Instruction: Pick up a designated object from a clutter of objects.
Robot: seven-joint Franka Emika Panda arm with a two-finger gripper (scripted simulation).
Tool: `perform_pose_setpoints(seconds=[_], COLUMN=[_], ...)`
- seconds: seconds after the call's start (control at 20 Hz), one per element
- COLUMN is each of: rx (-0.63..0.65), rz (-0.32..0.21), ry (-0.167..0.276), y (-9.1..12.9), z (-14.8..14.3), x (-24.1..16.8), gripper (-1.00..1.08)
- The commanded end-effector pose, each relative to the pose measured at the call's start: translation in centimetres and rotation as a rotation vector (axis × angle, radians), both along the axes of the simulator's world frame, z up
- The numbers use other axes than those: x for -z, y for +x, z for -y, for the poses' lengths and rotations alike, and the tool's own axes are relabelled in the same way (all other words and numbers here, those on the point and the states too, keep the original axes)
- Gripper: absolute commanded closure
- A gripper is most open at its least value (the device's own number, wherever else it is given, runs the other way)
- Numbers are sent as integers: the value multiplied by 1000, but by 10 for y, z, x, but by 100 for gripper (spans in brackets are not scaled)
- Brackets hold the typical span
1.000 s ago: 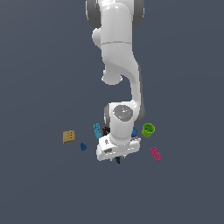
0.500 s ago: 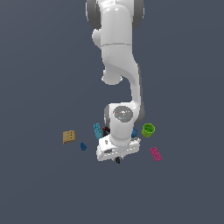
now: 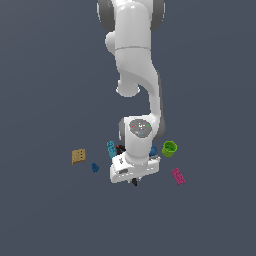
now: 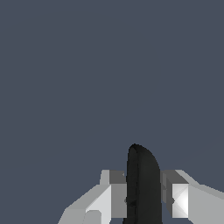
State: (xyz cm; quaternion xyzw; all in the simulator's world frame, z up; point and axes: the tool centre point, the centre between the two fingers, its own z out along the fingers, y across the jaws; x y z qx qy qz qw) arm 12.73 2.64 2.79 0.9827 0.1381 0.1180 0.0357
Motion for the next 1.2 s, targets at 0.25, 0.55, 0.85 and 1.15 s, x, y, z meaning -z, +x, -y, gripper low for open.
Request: perform_pose_setpoints(seconds=[0.25,0.55,0.85,1.15], rx=[0,0,-1,-1], rz=[1,1,1,1], ry=[-1,-2,-2,-2], y=[-11,-28,-49,-70], z=[11,25,44,62], x=[-28,-67,-117,-170], gripper=[108,108,108,108])
